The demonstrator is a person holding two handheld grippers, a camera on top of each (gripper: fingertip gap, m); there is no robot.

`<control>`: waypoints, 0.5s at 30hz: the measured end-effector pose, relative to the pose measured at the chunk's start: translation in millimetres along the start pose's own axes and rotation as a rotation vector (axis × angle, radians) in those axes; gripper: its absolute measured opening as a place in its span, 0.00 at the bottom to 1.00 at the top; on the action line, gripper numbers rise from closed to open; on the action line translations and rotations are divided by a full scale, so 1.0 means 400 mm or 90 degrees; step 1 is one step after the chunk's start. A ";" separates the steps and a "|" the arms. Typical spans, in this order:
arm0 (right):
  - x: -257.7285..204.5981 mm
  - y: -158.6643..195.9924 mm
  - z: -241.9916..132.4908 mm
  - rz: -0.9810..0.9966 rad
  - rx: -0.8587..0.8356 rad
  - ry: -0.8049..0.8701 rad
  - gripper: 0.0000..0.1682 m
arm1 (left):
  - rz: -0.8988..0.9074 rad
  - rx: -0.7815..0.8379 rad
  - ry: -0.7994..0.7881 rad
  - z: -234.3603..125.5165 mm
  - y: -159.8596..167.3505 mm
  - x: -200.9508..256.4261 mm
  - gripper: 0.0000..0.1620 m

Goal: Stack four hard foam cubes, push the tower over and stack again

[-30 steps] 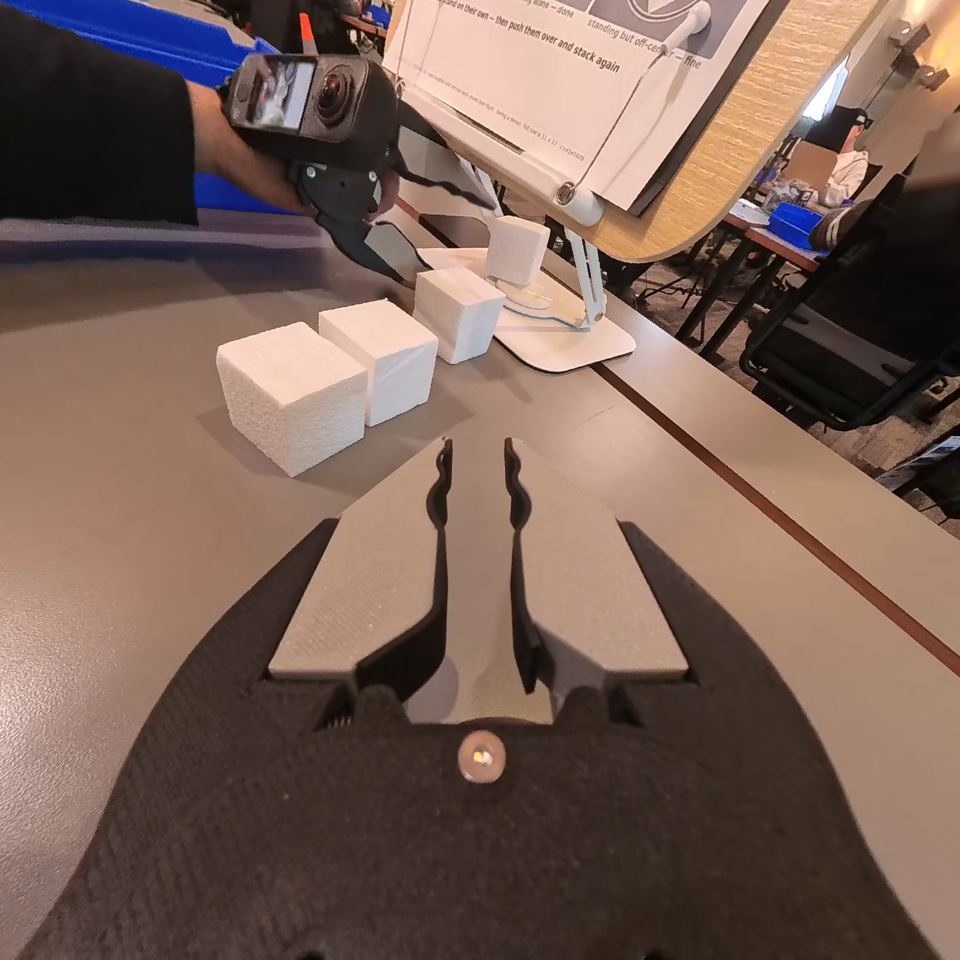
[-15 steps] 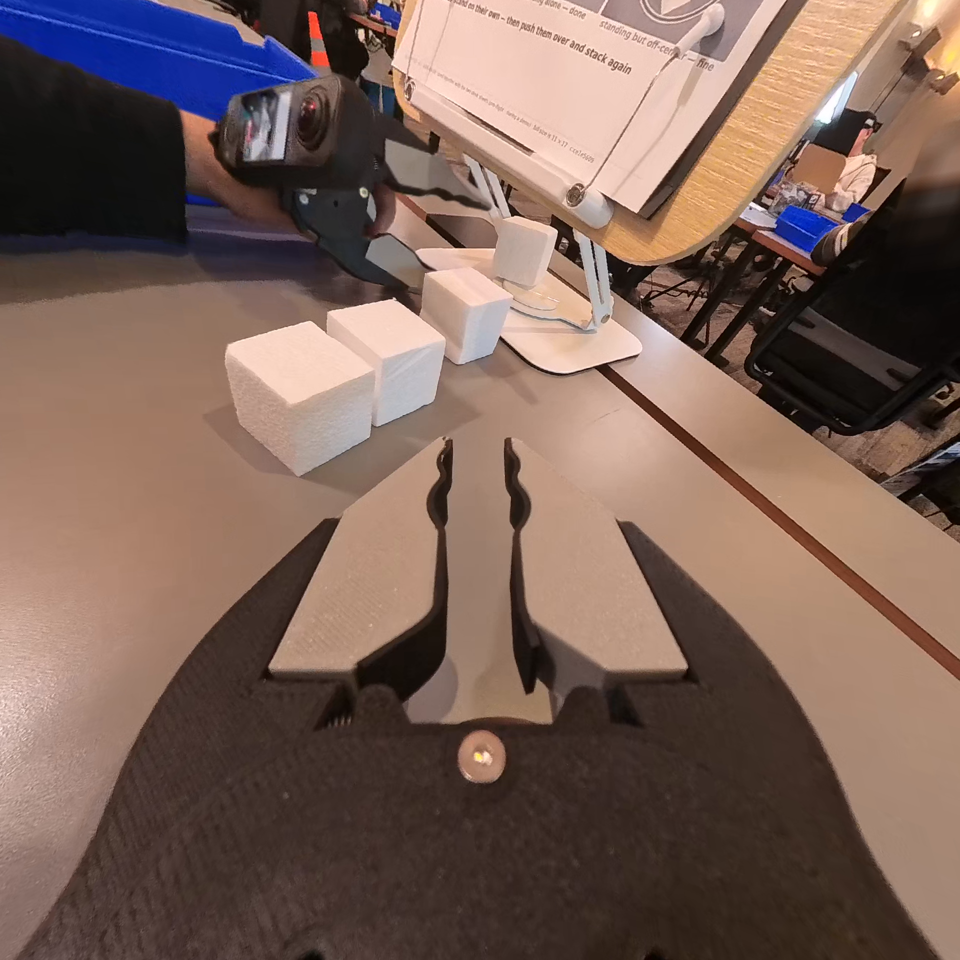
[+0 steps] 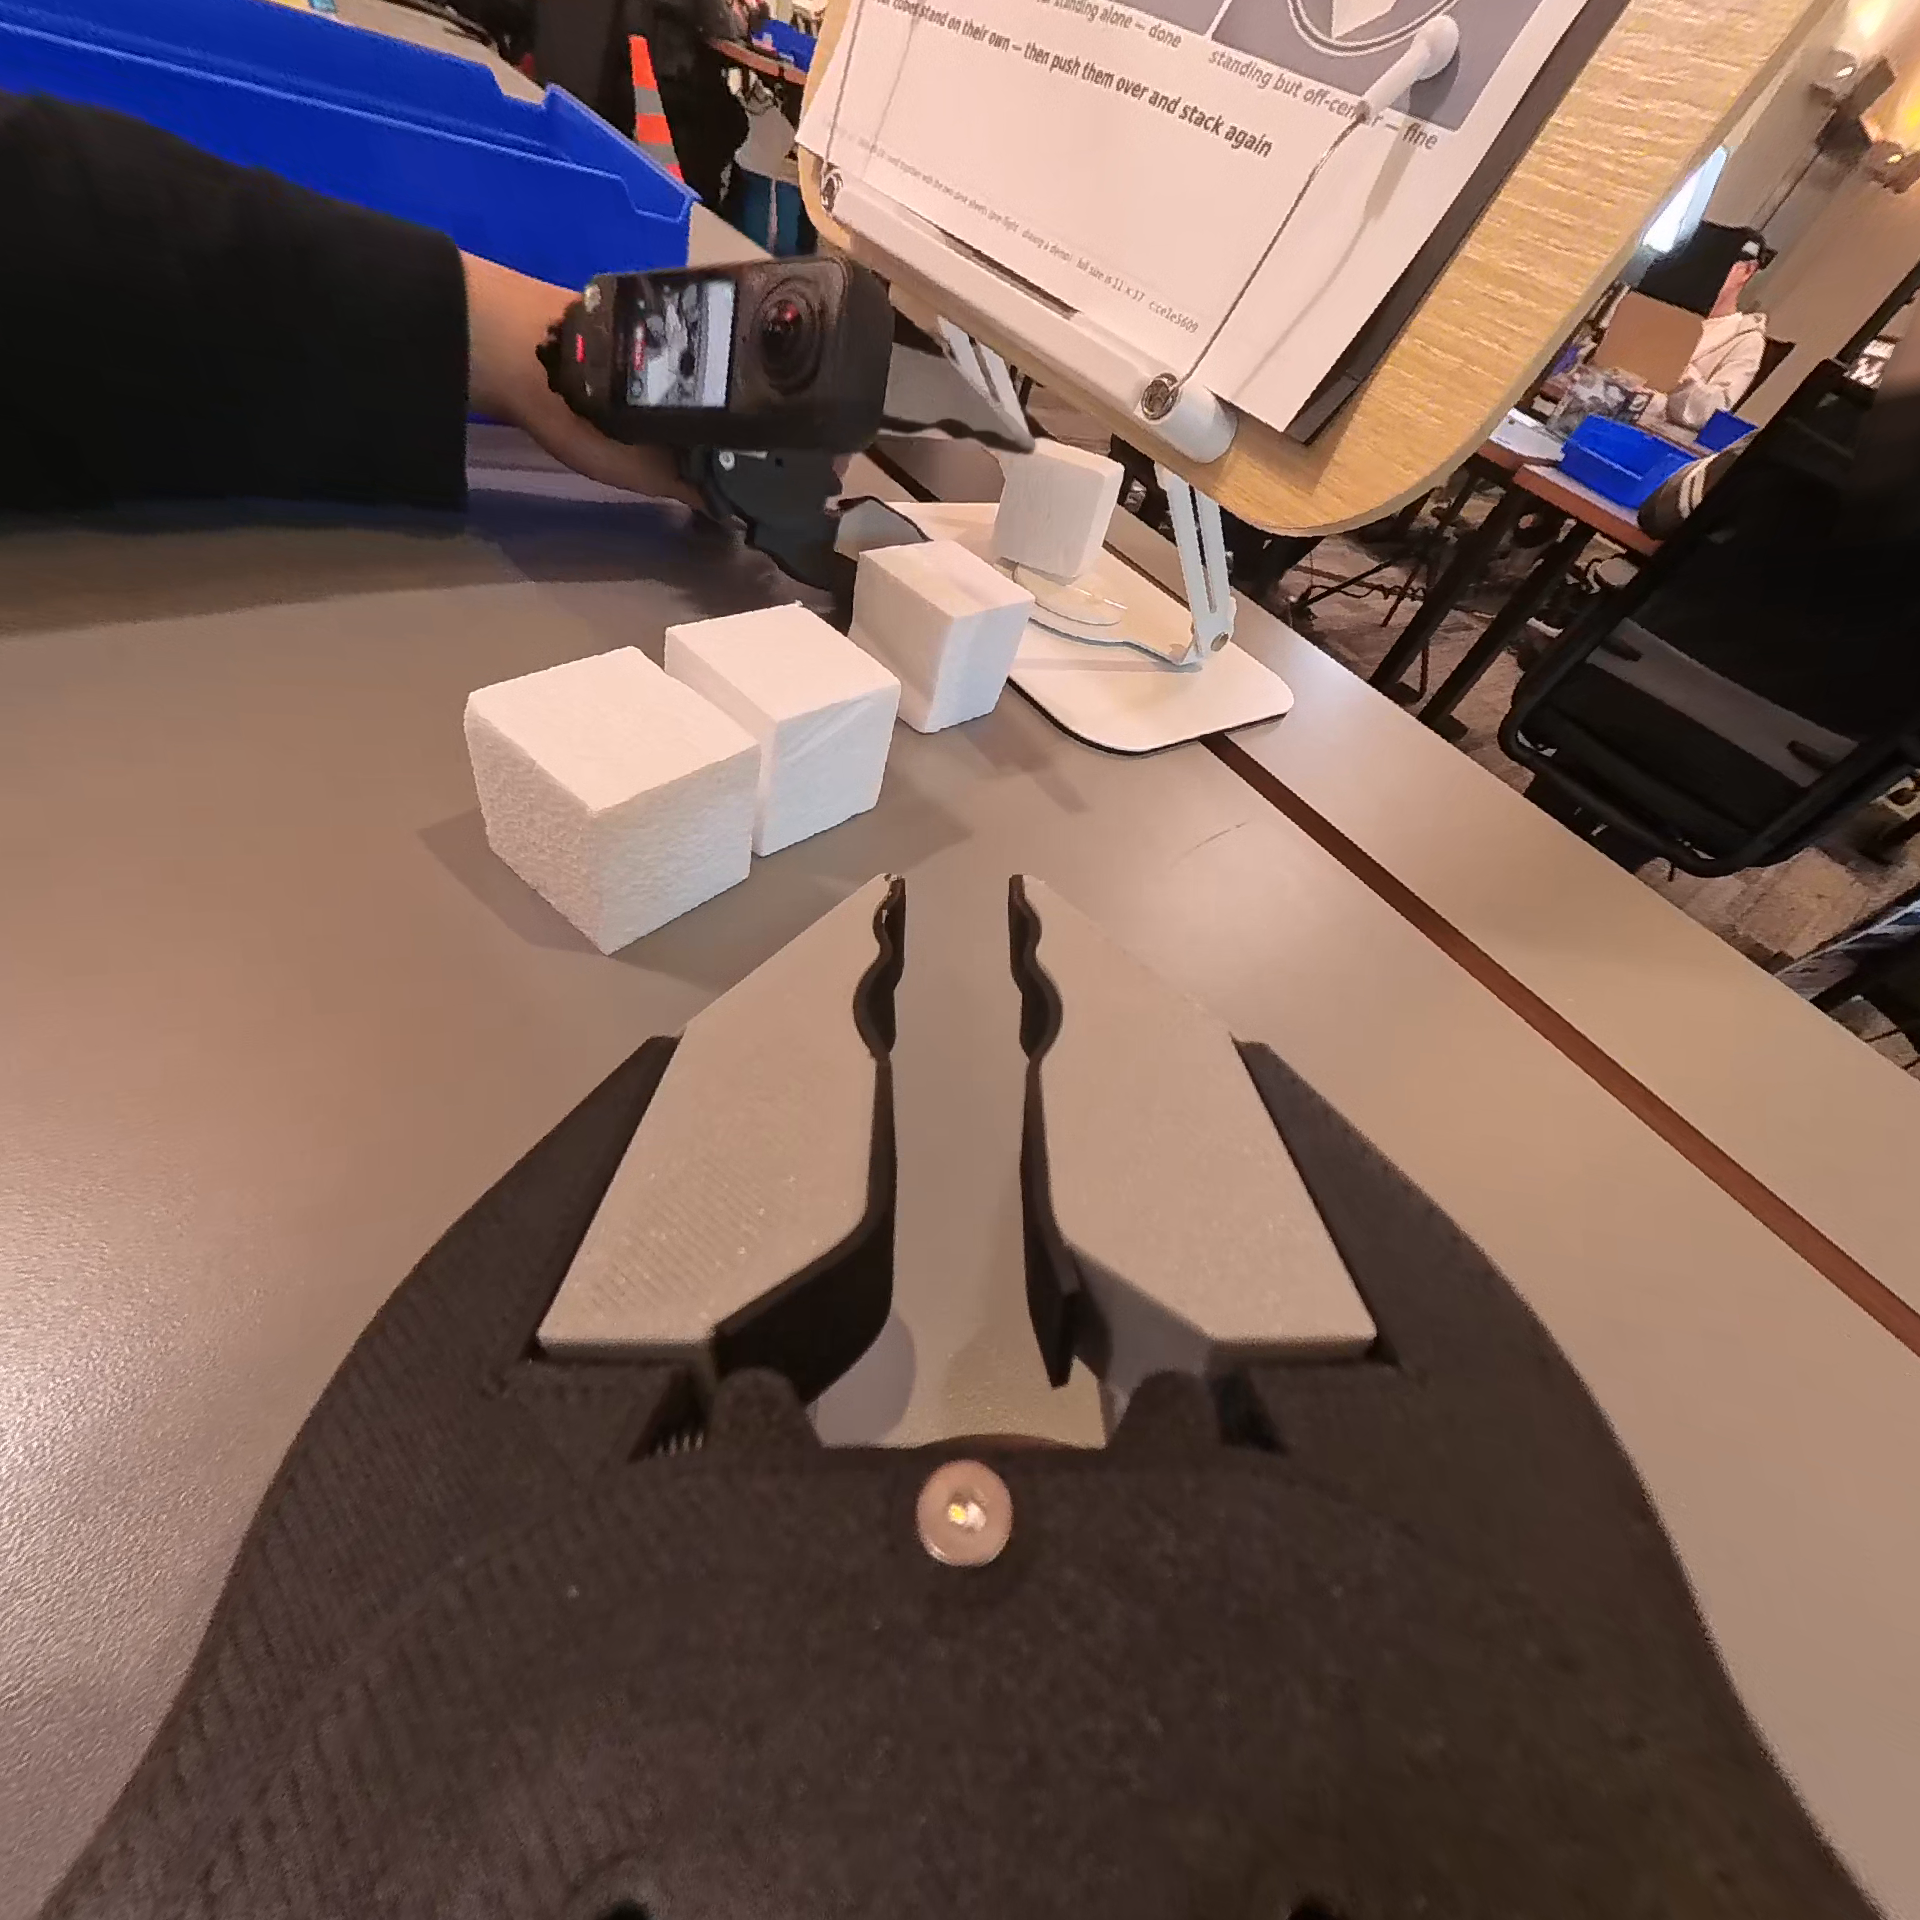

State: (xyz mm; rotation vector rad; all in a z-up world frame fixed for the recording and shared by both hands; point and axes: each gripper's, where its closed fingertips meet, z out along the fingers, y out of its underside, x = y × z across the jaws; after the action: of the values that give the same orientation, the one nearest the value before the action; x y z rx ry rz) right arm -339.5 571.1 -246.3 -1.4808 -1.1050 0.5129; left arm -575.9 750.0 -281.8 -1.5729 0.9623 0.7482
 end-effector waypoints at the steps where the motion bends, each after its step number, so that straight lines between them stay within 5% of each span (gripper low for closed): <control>1: 0.001 0.000 0.000 0.002 0.000 0.000 0.10 | 0.010 0.003 0.000 0.002 0.000 0.002 0.34; 15: -0.001 0.000 0.001 -0.001 -0.001 -0.001 0.10 | 0.012 0.008 -0.001 0.007 0.016 -0.013 0.39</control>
State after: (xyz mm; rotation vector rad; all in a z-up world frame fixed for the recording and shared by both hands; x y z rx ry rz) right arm -339.8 571.0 -246.6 -1.4811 -1.1074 0.5120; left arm -583.8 753.2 -280.8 -1.5541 0.9801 0.7546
